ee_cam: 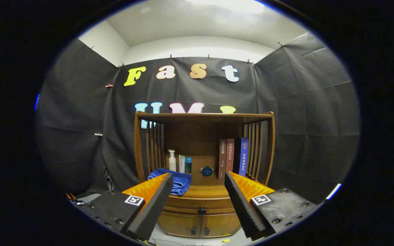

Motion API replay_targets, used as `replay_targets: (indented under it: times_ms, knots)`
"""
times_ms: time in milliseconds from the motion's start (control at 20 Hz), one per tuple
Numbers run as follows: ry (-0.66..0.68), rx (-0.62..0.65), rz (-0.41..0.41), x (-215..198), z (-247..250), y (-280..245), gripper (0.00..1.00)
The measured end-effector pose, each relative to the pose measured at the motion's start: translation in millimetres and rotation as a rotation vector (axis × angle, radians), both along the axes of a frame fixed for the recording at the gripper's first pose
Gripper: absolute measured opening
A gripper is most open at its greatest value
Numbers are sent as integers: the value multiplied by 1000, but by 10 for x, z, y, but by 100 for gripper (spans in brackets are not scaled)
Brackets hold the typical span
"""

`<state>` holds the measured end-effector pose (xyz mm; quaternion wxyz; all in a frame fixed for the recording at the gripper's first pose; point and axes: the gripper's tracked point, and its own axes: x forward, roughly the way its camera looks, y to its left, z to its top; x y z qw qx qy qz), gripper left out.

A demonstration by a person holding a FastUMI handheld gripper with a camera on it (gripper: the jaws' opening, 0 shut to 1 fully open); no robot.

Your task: Pull open the drawer, take out the items inside it, and place them on the countertop above the cabinet.

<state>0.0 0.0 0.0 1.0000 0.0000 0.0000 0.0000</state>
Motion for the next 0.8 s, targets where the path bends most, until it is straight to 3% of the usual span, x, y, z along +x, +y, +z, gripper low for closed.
replay_targets:
  times_ms: [800]
  knots:
    - [22, -21, -14, 134, -55, -46, 98]
